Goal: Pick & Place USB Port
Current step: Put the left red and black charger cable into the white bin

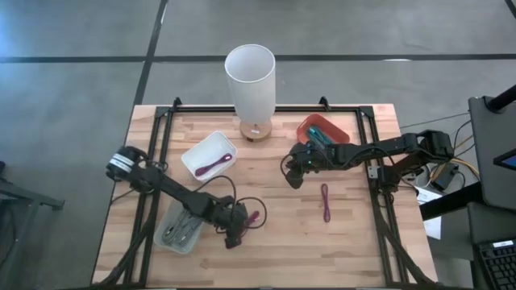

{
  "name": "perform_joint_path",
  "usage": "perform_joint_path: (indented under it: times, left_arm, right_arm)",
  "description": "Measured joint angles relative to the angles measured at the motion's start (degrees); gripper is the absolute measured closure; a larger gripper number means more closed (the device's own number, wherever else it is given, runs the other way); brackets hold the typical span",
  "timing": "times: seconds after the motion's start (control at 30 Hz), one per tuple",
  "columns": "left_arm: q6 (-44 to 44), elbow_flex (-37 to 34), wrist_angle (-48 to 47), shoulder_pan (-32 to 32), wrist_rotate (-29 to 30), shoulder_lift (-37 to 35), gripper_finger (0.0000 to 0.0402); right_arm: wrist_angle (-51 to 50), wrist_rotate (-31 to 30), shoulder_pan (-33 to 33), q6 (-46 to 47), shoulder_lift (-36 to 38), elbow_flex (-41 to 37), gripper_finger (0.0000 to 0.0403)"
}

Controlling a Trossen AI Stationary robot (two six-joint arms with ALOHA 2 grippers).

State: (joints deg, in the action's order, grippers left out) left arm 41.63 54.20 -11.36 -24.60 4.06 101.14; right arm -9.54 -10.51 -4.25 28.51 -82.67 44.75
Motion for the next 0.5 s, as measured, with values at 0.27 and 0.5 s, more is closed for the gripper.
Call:
perform_joint_path:
  times: [0.27,0.5]
  left_arm:
    - [0.03,0.06,0.61,0.00,0.33,1.67,0.0317]
    - [-0.91,0.04,0.50,0.04,0.45,1.75,0.0381]
  right_arm:
    - [-0.02,0.01,0.00,0.00,0.00,0.00,0.0351]
    - [0.01,0.01,0.00,0.00,0.00,-0.22,0.0351]
